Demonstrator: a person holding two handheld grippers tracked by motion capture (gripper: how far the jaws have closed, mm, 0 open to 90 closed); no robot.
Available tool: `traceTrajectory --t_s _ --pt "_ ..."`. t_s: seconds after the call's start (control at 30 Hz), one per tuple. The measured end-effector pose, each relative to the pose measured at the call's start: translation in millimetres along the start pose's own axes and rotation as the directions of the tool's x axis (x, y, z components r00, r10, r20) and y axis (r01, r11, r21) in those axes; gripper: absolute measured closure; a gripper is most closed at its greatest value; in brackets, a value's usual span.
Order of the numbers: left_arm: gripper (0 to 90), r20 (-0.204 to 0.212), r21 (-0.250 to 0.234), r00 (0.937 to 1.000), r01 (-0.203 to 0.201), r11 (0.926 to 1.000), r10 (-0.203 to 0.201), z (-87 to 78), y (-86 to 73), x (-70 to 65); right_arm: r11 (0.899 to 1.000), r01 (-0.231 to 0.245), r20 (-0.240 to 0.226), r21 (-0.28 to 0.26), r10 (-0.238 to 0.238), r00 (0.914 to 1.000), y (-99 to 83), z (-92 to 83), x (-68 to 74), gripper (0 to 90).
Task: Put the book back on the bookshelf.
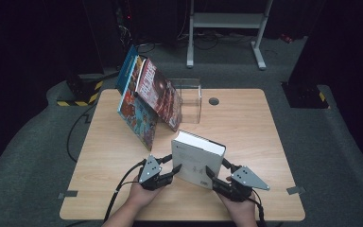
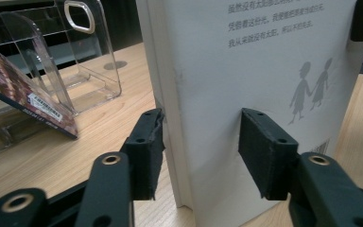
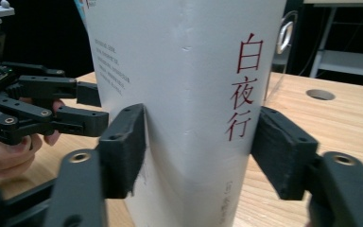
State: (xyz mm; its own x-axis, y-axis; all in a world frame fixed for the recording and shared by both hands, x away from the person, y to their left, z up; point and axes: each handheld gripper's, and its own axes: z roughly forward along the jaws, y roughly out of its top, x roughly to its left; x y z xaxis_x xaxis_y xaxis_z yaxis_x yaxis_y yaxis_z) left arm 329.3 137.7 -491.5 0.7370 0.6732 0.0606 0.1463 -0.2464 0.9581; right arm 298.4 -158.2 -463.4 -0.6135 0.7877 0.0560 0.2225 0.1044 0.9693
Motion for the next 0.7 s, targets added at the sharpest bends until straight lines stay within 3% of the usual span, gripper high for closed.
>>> traceTrajectory --t_s 0.23,0.37,0.5,0.6,0.7 --pt "36.7 0.001 0.015 1.0000 0.007 0.9999 -0.007 -2.7 -1.8 4.0 1.000 0.004 -0.024 0.000 -0.004 0.9997 -0.9 0.8 2.3 26.7" --pt "30.6 0.017 0.028 0.9991 0.038 0.9989 -0.039 -3.8 -3.6 7.8 1.000 -0.003 -0.038 -0.006 0.003 0.9993 -1.0 -0.9 1.0 24.4" --pt "28.0 0.014 0.080 0.9998 0.012 0.9967 -0.013 -6.2 -6.7 8.6 1.000 -0.002 -0.047 -0.010 0.002 0.9989 0.2 -2.7 0.6 23.2" --pt "27.5 -0.002 0.108 1.0000 -0.006 0.9942 0.007 -9.2 -7.4 11.4 1.000 -0.003 -0.046 -0.013 0.003 0.9989 1.4 -3.8 0.3 23.1" --pt "27.2 -0.062 0.172 0.9980 -0.003 0.9851 0.014 -21.3 -16.2 25.8 1.000 -0.012 -0.049 -0.024 0.010 0.9988 3.1 -5.6 -0.3 22.0"
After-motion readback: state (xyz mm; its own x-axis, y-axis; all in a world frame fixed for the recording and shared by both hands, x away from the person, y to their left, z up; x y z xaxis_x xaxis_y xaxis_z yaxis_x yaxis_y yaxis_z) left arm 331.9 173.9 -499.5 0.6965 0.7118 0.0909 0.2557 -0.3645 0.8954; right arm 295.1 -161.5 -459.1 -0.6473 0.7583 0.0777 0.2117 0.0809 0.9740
